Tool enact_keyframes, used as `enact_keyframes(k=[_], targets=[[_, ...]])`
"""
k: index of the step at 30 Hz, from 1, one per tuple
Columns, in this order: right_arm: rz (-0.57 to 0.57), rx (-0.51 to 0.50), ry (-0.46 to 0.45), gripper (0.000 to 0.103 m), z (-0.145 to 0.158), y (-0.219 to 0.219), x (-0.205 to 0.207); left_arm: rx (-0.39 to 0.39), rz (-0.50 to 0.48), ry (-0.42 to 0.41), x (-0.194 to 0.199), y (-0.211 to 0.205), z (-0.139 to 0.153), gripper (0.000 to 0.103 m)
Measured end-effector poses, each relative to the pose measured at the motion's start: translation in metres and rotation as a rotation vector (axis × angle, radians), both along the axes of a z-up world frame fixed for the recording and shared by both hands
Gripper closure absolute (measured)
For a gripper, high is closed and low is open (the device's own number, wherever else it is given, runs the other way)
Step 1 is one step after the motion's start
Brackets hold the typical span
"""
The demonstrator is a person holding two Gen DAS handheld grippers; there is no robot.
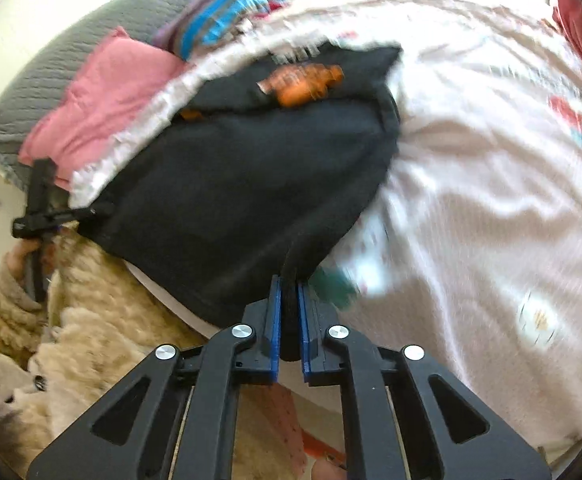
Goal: Fold small clothes
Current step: 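Close both tools on the black shirt hem, then lift the hem with both tools and fold it toward the IKISS collar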
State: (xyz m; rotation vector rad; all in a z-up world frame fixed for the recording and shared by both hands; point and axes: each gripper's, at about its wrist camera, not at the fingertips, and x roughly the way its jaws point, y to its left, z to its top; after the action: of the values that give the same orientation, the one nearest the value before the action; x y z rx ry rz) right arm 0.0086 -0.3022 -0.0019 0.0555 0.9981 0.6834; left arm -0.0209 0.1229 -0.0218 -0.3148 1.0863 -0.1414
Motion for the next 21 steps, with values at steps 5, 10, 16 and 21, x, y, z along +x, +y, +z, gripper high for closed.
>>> enact_keyframes(k=[5,10,16,21], targets=[[-0.014,0.058,-0.127,0.097,0.035,-0.001,0.008,-0.078,0.031,-0.077,0.002,0.012,0.025,0.101],[-0.058,0.106,-0.219,0.097,0.060,-0.006,0.021,-0.128,0.067,-0.143,0.011,0.025,0.049,0.101],[-0.145,0.158,-0.317,0.099,0.089,-0.021,0.039,-0.146,0.095,-0.186,0.032,0.028,0.069,0.101],[-0.224,0.190,-0.395,0.103,0.105,-0.035,0.053,-0.146,0.109,-0.216,0.048,0.030,0.081,0.101]])
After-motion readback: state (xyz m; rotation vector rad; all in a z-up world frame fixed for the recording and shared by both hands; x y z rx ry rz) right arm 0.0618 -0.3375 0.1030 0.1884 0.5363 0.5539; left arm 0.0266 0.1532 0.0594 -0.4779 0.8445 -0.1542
